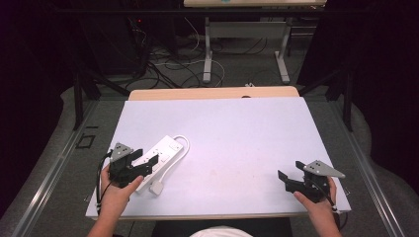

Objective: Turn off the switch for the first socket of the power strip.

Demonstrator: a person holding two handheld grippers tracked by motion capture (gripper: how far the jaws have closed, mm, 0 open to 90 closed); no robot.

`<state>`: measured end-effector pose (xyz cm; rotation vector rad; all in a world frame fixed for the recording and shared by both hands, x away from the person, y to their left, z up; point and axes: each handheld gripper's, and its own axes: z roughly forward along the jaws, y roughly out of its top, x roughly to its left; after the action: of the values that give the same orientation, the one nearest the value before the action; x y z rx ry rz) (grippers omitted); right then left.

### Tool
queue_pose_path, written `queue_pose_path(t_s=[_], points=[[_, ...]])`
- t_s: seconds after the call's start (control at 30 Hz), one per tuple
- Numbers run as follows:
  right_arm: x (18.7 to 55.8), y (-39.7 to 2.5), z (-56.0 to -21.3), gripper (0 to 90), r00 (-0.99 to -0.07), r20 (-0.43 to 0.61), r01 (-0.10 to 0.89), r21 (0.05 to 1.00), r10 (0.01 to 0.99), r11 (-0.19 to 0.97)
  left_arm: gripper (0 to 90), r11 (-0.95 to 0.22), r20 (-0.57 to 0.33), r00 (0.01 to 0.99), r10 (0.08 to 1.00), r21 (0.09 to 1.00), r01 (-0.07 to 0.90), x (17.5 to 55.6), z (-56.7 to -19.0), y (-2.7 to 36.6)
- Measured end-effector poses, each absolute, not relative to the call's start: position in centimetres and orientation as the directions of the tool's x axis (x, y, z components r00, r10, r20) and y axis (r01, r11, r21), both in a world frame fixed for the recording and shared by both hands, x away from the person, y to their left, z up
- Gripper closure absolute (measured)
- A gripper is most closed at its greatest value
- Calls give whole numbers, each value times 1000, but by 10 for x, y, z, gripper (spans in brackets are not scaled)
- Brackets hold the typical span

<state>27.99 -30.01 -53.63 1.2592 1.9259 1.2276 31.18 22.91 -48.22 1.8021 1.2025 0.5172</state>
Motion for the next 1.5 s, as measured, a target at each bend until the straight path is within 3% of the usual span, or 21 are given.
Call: queue_pose_path(t_s=[1.23,1.5], points=[[279,-301,-536,217,-431,54,427,892,901,151,420,-93,-176,418,891,831,549,340,-453,218],[279,-301,-536,217,-431,56,427,892,901,149,469,-80,-190,402,895,820,566,345,-454,216]])
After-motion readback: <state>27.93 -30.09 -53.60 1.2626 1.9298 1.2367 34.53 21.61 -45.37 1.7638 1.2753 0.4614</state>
